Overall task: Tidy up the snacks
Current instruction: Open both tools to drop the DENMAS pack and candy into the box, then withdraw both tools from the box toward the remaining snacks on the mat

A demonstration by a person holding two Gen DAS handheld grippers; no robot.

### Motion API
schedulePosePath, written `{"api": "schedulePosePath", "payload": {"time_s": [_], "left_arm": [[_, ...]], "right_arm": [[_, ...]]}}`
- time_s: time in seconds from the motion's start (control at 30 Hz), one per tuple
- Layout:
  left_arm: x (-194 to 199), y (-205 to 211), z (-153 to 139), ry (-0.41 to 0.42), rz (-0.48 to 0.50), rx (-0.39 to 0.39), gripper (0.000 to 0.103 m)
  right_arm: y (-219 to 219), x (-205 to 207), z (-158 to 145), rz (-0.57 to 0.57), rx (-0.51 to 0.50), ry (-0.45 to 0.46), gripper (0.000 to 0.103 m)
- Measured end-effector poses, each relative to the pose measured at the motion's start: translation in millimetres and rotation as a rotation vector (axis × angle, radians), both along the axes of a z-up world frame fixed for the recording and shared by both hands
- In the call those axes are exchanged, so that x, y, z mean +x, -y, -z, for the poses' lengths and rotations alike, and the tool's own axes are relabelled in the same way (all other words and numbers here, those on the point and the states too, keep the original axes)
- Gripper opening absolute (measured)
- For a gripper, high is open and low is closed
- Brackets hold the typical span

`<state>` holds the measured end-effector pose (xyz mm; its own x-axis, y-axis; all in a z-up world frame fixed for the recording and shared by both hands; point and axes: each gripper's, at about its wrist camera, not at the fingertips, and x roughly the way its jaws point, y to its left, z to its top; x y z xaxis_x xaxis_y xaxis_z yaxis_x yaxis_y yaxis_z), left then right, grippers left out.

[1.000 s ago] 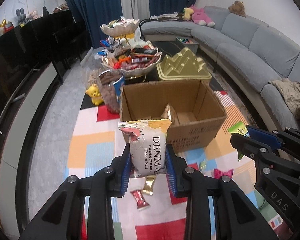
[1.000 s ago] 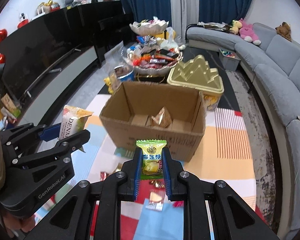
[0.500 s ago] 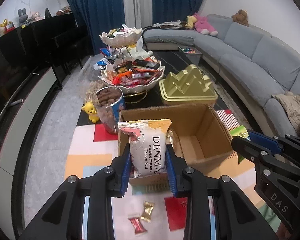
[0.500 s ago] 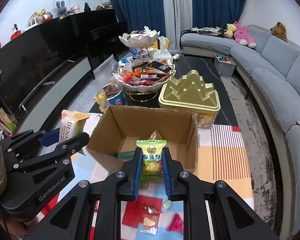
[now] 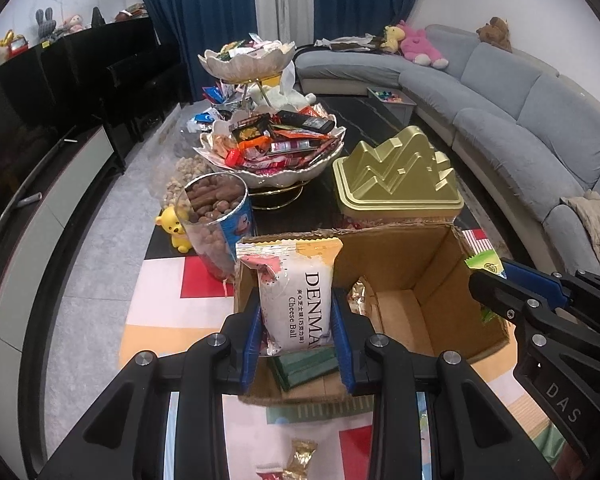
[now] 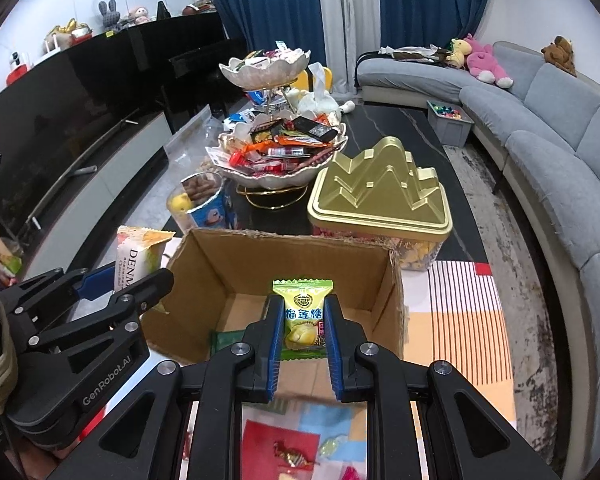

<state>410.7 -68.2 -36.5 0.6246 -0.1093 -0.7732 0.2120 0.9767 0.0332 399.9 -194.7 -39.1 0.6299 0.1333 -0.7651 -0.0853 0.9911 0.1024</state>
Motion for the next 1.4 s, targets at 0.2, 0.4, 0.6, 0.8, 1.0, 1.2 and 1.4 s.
{"api": "schedulePosePath", "payload": {"time_s": [0.2,0.4,0.6,0.8,1.0,1.2,1.4], "left_arm": [[12,1,11,-0.022,0.003,-0.004,0.034],[13,-1,15,-0.029,0.0,0.01,0.052],[8,-6,8,-0.01,-0.017,0.02,0.067],[0,-6,-1,0.003,-0.014,0.021,0.073],[-14,-11,-14,0.024,-0.023,0.021,0.079],[-32,-16,-23,0.037,-0.029,0.019,0.08],[-52,-16,-29,0.057,-0.027,0.03,0.082]], "right_arm": [[0,13,8,-0.009,0.001,-0.011,0.022],[3,17,11,-0.001,0.002,-0.015,0.048],[7,14,6,0.03,-0.016,0.001,0.065],[9,6,-4,0.04,-0.025,0.016,0.067],[11,-6,-18,0.048,-0.04,0.044,0.067],[12,-22,-27,0.056,-0.055,0.061,0.067],[16,-40,-30,0.065,-0.078,0.062,0.067]]}}
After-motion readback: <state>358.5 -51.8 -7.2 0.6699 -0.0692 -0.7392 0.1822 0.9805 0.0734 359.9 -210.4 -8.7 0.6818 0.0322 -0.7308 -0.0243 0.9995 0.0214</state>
